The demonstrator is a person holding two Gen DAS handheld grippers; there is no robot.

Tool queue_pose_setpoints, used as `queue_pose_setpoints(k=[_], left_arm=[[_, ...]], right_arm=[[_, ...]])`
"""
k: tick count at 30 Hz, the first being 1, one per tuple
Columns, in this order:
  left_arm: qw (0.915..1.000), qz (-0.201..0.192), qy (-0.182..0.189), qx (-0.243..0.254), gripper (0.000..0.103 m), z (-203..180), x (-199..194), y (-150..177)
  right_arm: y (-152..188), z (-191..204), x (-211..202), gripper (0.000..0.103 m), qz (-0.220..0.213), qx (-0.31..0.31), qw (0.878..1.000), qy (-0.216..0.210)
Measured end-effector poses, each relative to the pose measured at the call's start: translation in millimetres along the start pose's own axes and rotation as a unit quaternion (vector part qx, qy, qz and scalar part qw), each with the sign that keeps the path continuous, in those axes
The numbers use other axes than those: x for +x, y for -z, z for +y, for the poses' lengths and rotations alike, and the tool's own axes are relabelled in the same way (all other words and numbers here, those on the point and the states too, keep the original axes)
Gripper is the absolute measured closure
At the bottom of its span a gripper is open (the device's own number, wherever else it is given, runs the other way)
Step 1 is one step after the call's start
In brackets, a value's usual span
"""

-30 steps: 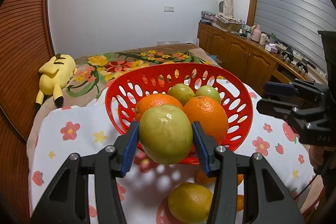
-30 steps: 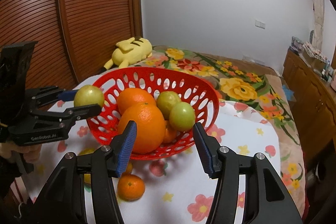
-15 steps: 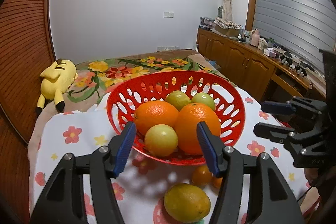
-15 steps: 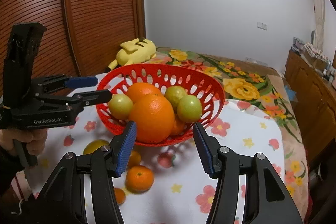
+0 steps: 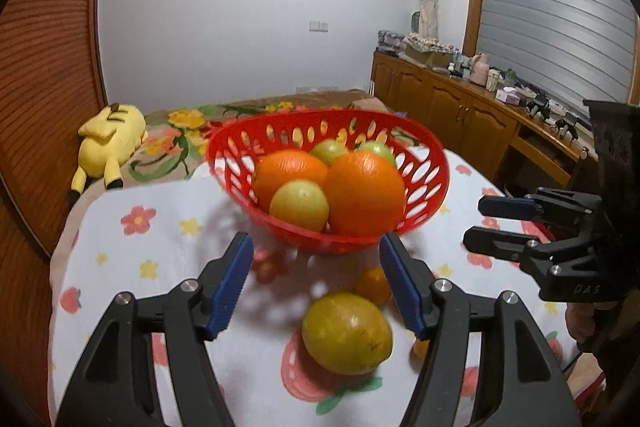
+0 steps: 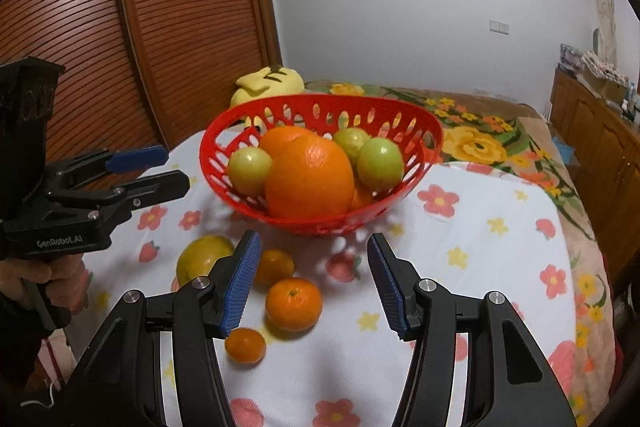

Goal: Organize fruits
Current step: 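Move both grippers back toward the fruit left on the table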

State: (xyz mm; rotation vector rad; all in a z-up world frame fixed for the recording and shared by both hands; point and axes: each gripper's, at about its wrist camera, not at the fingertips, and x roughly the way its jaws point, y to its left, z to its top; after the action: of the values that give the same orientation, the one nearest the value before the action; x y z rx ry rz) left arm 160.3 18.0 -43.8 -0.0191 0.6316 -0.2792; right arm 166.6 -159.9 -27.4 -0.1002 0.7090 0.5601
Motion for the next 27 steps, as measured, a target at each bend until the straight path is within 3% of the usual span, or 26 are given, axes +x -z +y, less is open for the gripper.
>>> queue_pose_setpoints(k=[10,27], left_arm=[[0.9994,0.030,0.007,-0.014,0.038,-1.4,10.2,31.2],[0.9991,0.030,0.010,-0.028,0.036,-1.2,13.3,49.4]], right_arm=[[15.2,5.1,6.2,0.046,0.018,0.006,1.000,-0.009],[34.2,11.9,30.3,0.046,0.050,0.013,0.999,-0.015]])
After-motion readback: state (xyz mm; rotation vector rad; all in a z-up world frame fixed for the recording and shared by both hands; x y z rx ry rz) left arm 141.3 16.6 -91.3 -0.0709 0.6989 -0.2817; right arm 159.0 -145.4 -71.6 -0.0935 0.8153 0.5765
